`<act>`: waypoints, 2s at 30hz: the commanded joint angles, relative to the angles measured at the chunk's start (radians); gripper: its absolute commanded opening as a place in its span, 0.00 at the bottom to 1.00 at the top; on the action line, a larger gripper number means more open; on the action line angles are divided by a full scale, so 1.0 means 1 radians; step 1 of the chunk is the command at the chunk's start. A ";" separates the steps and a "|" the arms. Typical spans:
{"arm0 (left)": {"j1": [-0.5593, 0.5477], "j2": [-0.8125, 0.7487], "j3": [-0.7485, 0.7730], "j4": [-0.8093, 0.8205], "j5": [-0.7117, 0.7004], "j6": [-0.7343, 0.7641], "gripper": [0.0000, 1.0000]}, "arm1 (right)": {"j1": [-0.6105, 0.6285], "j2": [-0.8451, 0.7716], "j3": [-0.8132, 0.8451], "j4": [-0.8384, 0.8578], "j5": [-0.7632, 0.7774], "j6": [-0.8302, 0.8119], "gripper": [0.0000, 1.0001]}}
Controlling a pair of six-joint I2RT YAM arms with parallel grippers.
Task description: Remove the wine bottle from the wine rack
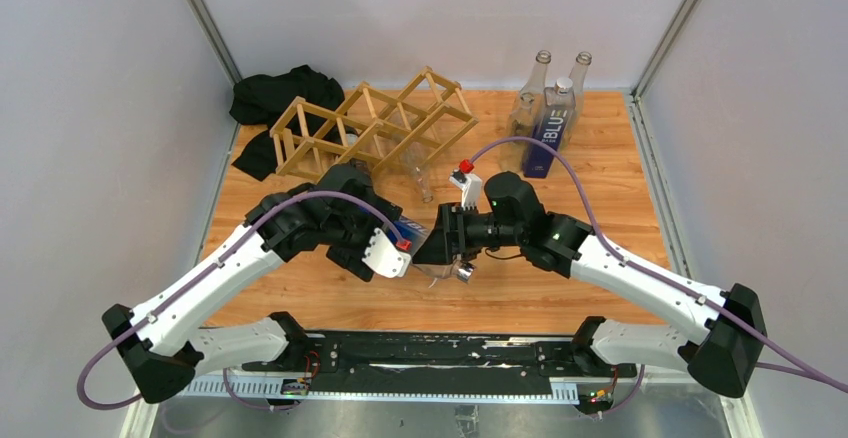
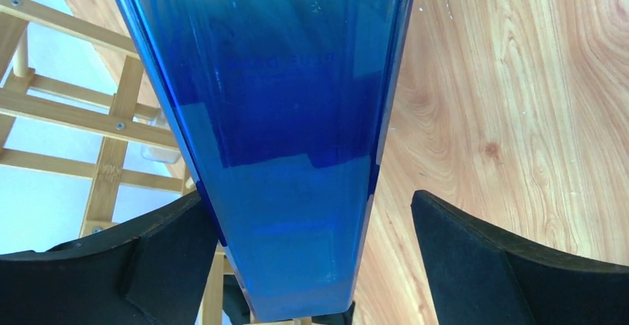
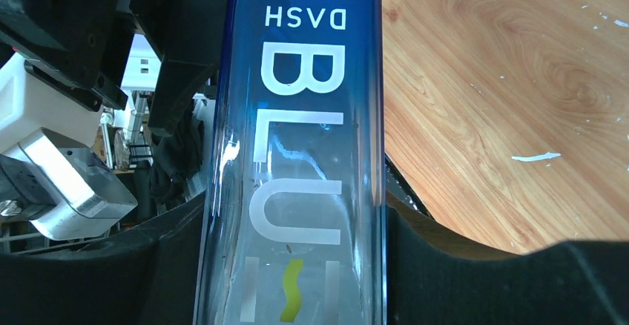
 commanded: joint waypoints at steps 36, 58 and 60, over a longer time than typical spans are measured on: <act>0.094 -0.053 0.171 0.092 0.416 -0.607 0.00 | -0.016 -0.449 0.120 -0.047 0.179 -0.240 0.97; 0.200 0.022 0.272 0.094 0.931 -0.935 0.00 | -0.016 -0.265 0.133 0.218 0.064 -0.252 0.99; 0.200 0.021 0.266 0.094 0.953 -0.946 0.00 | -0.016 -0.233 0.130 0.282 0.058 -0.238 0.99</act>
